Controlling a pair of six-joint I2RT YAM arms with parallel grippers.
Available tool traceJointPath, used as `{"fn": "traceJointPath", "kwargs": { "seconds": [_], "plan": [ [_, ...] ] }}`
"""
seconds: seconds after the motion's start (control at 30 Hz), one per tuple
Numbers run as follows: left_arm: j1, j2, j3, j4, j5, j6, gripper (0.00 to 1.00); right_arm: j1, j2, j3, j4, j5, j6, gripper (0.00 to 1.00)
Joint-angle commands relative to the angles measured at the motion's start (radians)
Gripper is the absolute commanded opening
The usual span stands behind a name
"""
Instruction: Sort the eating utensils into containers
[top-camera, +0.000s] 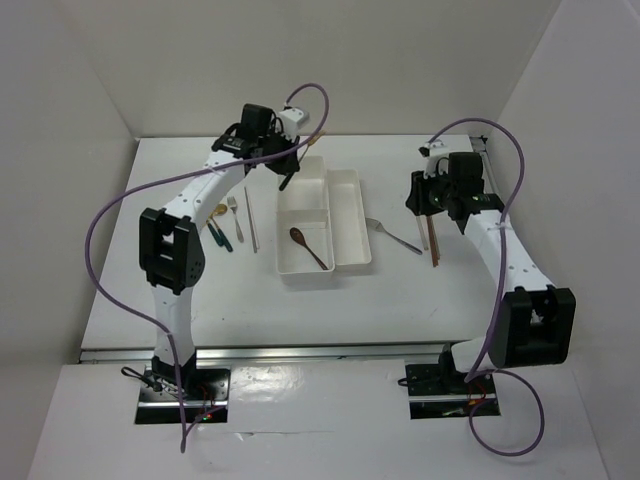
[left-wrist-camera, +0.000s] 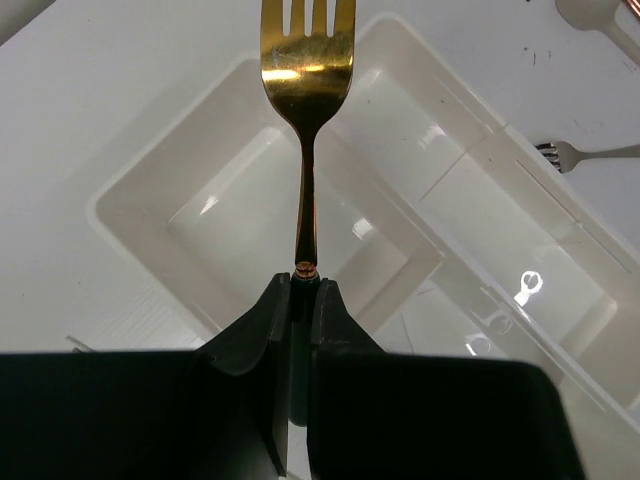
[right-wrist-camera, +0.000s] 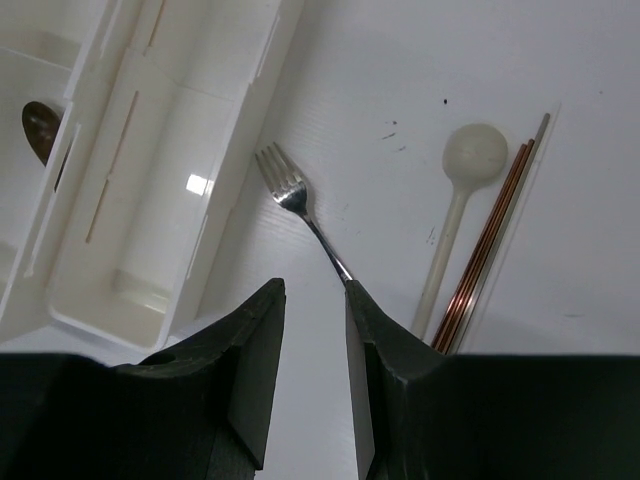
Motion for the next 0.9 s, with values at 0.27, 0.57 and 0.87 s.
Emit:
{"fn": "traceJointPath", "kwargs": {
  "seconds": [0.27,0.57,0.87],
  "plan": [
    [-0.070,0.054,-0.055,0.129,-0.055,0.067,0.00,-0.034,-0.065,-0.031,-0.051,0.000,-0.016,0.38],
    [-0.070,0.025,-0.208,0.187,-0.099,0.076,0.00,-0.054,-0.074,-0.049,-0.051,0.000,-0.016,0.38],
    [-0.070,-0.009,-0.282,0.254,-0.147,0.055,0.00,-0.054,-0.056,-0.049,-0.051,0.000,-0.016,0.38]
  ]
}}
